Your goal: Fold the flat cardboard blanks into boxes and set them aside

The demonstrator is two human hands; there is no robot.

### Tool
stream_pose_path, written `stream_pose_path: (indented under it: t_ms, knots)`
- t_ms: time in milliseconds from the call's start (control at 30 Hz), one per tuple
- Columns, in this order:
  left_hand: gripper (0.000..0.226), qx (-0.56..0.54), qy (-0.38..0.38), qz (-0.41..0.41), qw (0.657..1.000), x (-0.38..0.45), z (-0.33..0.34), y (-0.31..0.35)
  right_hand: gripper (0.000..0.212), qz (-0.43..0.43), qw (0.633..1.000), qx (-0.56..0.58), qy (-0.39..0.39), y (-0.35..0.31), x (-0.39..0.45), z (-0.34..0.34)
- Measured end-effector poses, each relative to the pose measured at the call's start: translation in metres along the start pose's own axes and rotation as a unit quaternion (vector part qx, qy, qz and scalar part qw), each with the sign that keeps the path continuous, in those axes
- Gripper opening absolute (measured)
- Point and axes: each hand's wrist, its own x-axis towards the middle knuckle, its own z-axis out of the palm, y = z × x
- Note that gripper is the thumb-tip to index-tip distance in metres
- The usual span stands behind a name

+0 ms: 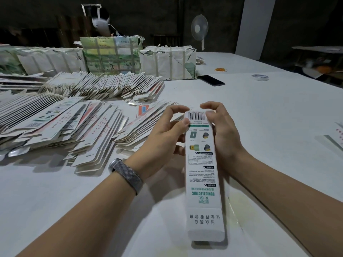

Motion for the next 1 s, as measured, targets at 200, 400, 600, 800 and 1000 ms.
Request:
stream_pose_path:
  t_ms: [200,400,600,800,1000]
  knots:
    - [0.011,-0.007,0.013,0.007,1.0,0.0016,-0.0027,-0.002,0.008,-0.02,1.0,-0.013,-0.003,0.0022,0.0005,-0.0002]
    - [0.012,-0.009,0.032,-0.001,0.999,0.0022,-0.0005,-0.0045,0.016,0.001,1.0,-0.015,0.004,0.0034,0.0019,-0.0022]
    - [0.01,-0.018,0.038,0.006,0.999,0.0015,-0.0004,-0.0057,0.013,0.032,0.999,-0.018,0.006,-0.0001,0.0036,-0.0025]
    - [0.01,-0.009,0.067,0.015,0.998,0.0026,0.0008,-0.0061,0.009,0.019,0.997,-0.077,0.01,0.0027,0.0049,-0.0029]
    - [0.008,0.012,0.122,0.045,0.991,0.0063,0.0002,-0.0058,0.058,0.01,0.971,-0.233,-0.049,0.0064,0.0011,-0.0027]
